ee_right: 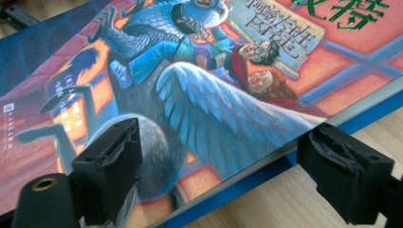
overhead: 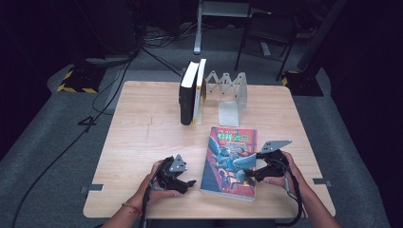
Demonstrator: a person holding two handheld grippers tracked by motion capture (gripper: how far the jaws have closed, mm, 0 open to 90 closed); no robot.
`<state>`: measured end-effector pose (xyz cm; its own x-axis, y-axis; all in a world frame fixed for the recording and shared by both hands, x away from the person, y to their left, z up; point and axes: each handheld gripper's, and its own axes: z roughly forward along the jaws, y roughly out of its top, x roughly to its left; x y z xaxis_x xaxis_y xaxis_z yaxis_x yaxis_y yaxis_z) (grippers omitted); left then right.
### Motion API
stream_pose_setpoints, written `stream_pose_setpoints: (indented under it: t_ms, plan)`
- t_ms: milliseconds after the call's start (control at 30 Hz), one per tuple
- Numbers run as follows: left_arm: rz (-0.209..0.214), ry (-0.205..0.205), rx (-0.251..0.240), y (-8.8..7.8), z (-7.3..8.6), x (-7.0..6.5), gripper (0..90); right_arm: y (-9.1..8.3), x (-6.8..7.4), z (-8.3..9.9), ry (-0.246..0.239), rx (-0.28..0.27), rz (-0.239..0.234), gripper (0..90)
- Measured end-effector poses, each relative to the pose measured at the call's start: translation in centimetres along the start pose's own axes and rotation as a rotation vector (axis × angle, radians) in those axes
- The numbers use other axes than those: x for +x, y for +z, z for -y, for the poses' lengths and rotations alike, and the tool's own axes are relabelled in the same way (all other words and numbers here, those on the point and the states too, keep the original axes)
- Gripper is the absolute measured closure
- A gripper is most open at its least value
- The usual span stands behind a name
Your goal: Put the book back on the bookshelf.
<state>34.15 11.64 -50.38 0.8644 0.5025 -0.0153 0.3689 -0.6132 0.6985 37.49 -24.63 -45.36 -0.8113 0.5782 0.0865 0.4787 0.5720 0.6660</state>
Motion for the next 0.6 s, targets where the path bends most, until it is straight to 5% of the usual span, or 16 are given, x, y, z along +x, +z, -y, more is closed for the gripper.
stream_pose_setpoints:
  t_ms: [100, 300, 600]
  plan:
    - [0.001, -0.003, -0.002, 0.1, -0.1, 0.0, 22.5, 0.1, 0.0, -0.2, -0.006, 0.005, 0.004, 18.6]
    - [0.003, 0.002, -0.001, 0.2, -0.2, 0.3, 22.7, -0.1, 0.6, -1.0, -0.064, -0.046, 0.062, 42.5]
    - [-0.045, -0.044, -0.004, 1.3, -1.4, 2.2, 25.0, 0.0, 0.0, -1.8, -0.080, -0.089, -0.002, 63.9]
